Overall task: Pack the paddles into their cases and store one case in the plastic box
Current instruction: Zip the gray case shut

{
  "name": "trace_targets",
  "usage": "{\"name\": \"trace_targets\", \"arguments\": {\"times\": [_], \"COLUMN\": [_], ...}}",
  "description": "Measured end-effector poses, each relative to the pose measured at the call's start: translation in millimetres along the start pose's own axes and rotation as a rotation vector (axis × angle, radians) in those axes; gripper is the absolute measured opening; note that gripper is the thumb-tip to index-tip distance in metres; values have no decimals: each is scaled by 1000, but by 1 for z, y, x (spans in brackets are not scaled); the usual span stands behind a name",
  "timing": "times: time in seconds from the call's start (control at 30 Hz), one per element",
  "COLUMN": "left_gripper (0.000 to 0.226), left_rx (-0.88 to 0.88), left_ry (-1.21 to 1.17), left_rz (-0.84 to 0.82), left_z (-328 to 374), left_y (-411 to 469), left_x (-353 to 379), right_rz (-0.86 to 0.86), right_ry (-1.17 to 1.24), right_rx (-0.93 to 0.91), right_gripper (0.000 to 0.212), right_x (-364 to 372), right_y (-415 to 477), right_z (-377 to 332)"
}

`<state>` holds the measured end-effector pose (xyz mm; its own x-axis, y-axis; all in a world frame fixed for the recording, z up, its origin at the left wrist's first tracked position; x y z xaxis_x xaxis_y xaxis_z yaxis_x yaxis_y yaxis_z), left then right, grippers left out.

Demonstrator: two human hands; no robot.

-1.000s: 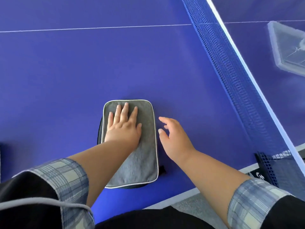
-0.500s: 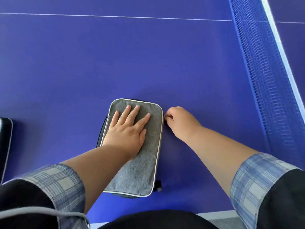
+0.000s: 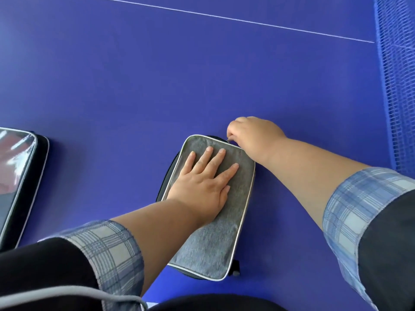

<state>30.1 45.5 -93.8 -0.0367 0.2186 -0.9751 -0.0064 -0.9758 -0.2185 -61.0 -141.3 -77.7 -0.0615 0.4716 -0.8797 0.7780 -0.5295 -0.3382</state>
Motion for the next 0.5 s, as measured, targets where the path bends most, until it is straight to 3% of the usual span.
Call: {"name": "trace_targets", "arguments": {"times": [0.27,0.37,0.5], "left_gripper": [56,58,58], "left_rx": [16,21,32], "left_ry": [-48,-50,-70], "left_rz": [-1,-3,-4], "left_z": [-1,-1,-2], "left_y": [0,1,1], "left_x": [2,4,7], "right_rz": [-111,-200,-284], "right_ry": [24,-77,-137], "right_rx": [-186,-286,-288], "right_gripper": [16,14,16], "right_x": [-13,-8,-5], "right_y": [56,74,83], "right_z": [-62,-87,-97]}}
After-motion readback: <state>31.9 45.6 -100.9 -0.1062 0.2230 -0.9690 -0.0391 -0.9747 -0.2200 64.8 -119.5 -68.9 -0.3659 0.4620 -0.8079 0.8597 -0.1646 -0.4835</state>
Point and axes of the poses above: each hand's wrist, its own y-axis towards the middle knuckle, its own x-axis out of the palm, z = x × y, the point moved 1 cm from there along y, towards the middle knuckle, and after that the axes turned 11 degrees about y, right-handed, at the moved point
